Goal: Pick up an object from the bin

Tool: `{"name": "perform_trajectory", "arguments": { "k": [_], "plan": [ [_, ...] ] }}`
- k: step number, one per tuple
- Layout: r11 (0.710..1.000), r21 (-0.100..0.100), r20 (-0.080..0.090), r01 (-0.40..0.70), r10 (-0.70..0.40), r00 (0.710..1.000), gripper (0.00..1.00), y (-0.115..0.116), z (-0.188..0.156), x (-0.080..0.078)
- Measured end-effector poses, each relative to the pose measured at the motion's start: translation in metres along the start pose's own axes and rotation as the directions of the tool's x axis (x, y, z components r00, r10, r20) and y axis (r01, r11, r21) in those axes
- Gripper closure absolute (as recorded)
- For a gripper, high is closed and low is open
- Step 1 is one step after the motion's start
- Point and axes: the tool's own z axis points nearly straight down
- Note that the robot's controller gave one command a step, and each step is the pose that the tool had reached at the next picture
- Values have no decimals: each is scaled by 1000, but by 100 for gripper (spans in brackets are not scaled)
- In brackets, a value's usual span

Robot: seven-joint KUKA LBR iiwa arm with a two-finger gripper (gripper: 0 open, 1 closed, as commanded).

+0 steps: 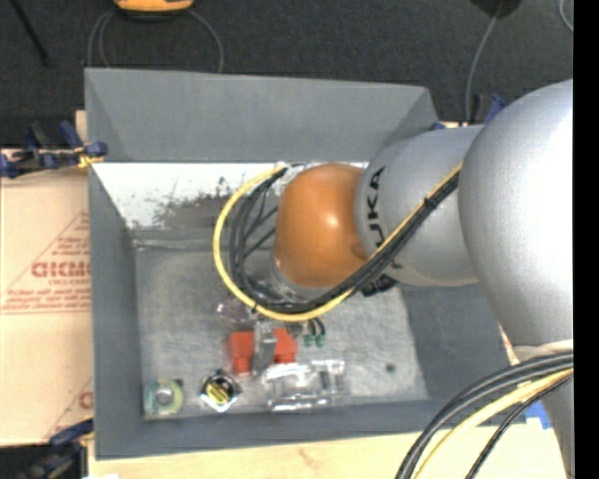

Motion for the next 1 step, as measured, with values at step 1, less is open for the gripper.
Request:
{"name": "perform_trajectory", "arguments": {
  "k": [1],
  "plan": [
    [999, 4, 5, 44, -44, 999, 100, -3, -135, -8]
  ]
}}
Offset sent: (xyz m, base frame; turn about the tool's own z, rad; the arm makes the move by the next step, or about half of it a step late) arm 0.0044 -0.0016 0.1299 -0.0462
